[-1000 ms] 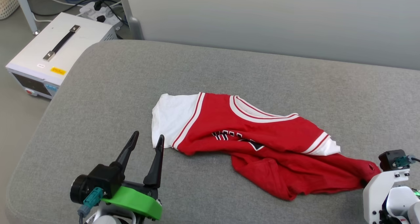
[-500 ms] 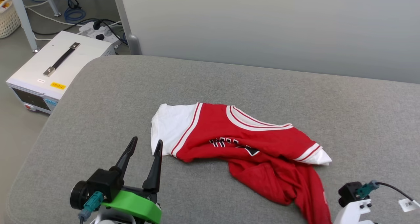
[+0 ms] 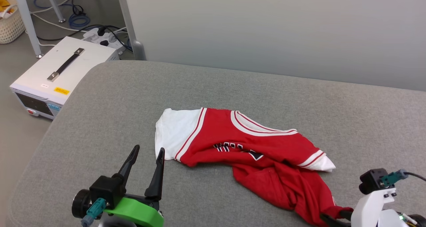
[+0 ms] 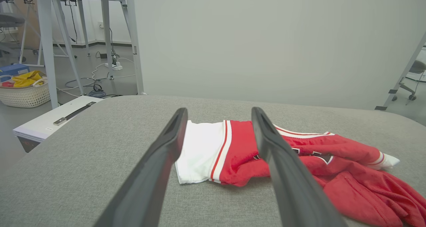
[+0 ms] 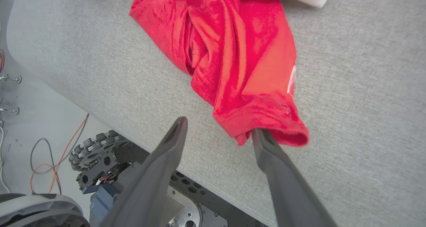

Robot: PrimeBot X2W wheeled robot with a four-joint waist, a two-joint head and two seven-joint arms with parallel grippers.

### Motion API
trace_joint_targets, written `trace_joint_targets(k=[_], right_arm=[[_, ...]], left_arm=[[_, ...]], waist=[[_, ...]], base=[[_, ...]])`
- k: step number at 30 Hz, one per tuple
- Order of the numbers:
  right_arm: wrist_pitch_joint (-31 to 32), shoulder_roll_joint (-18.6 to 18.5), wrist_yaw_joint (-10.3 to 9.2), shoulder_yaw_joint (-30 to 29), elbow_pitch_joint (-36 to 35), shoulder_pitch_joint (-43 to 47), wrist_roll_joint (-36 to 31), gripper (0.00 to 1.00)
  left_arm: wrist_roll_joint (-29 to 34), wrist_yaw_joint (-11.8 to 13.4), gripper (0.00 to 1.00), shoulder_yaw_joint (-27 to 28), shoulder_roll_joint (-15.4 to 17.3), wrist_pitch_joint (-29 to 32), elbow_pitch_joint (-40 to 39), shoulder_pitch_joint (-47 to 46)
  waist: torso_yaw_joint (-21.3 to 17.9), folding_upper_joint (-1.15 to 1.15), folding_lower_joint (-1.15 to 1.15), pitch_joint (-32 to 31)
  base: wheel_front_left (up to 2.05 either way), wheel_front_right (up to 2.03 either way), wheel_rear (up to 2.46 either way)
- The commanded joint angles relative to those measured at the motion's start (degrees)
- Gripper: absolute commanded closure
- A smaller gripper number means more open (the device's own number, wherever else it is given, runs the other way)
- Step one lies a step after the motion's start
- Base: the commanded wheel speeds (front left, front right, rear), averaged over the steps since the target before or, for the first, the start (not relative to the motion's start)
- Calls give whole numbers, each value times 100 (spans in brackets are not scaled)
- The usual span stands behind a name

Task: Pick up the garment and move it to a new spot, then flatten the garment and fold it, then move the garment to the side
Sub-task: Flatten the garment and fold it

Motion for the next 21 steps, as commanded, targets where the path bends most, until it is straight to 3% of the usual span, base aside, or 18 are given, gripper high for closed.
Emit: trace_joint_targets(k=[1, 6, 9, 14, 21], right_arm=[[117, -4, -4, -143, -147, -61, 74, 0], [721, 20, -4, -673, -600, -520, 12, 0], [978, -18, -4, -778, -478, -999, -189, 0], [1313, 49, -4, -876, 302, -1892, -492, 0], [1282, 33, -4, -884, 1552, -2721, -920, 0]], left_arm=[[38, -31, 0, 29, -42, -33, -6, 81], [60, -54, 0, 39, -73, -33, -53, 32], [67, -81, 0, 29, -86, -33, -93, -79], [68, -121, 0, 42, -126, -33, -147, -291], [81, -172, 0, 93, -193, -33, -124, -502]], waist=[[-6, 0, 0, -8], [17, 0, 0, 129], [94, 0, 0, 334], [324, 0, 0, 788], [654, 0, 0, 1265]], base=[[0, 0, 0], [0, 0, 0], [0, 0, 0], [0, 0, 0], [0, 0, 0]])
